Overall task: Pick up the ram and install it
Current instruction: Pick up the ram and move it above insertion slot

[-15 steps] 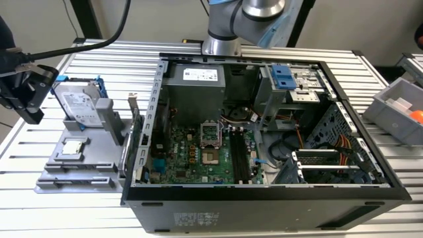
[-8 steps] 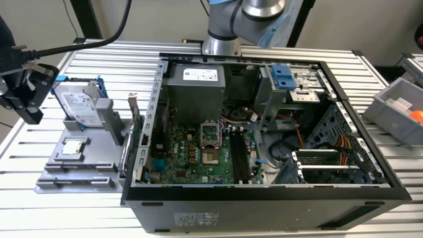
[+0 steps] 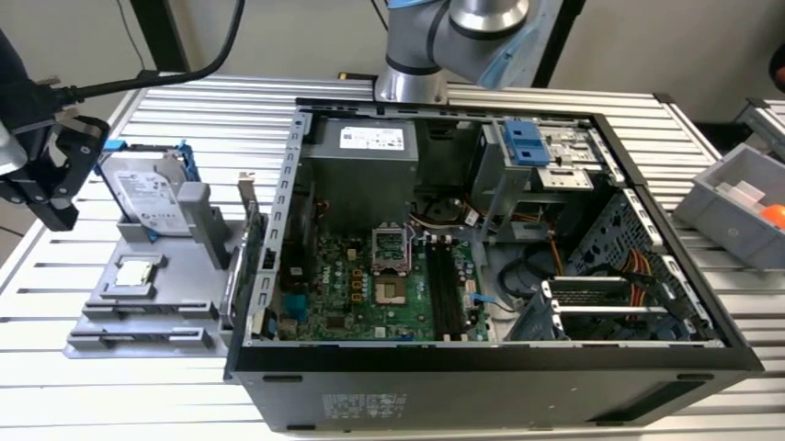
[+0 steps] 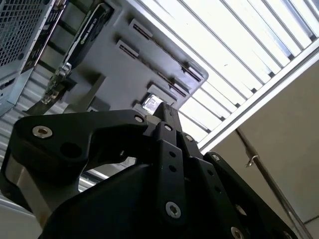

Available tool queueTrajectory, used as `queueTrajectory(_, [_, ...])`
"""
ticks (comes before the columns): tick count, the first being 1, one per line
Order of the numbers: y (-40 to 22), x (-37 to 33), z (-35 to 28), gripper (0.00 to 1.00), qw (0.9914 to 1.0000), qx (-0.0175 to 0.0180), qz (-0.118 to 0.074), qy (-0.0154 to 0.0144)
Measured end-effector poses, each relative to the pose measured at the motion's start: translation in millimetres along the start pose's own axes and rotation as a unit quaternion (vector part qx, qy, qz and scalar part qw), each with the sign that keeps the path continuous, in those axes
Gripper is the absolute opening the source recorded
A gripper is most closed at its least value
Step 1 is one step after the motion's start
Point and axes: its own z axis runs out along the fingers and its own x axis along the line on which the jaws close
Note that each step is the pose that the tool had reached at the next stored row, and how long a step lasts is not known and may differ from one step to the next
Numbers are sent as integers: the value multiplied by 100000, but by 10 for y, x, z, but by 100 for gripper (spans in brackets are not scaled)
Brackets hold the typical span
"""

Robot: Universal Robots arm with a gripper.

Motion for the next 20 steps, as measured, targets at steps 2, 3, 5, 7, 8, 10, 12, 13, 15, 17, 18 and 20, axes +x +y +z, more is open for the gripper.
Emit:
queueTrajectory(2, [1, 0, 0, 0, 99996, 57, -840, 40])
queueTrajectory(3, [2, 0, 0, 0, 99993, 88, -1197, 60])
queueTrajectory(5, [1, 0, 0, 0, 99980, 162, -1998, 98])
queueTrajectory(7, [2, 0, 0, 0, 99957, 243, -2933, 141])
queueTrajectory(8, [2, 0, 1, 0, 99944, 286, -3336, 158])
queueTrajectory(10, [3, -1, -1, 0, 99912, 441, -4158, 221])
queueTrajectory(12, [3, -1, 1, 0, 99874, 593, -4985, 269])
queueTrajectory(13, [3, 0, 0, 0, 99850, 655, -5433, 298])
queueTrajectory(15, [3, -1, 0, 0, 99795, 764, -6348, 348])
queueTrajectory(17, [4, -1, 0, 0, 99743, 886, -7103, 394])
queueTrajectory(18, [5, -1, 0, 0, 99717, 942, -7453, 414])
queueTrajectory(20, [5, -1, 0, 0, 99651, 1034, -8272, 458])
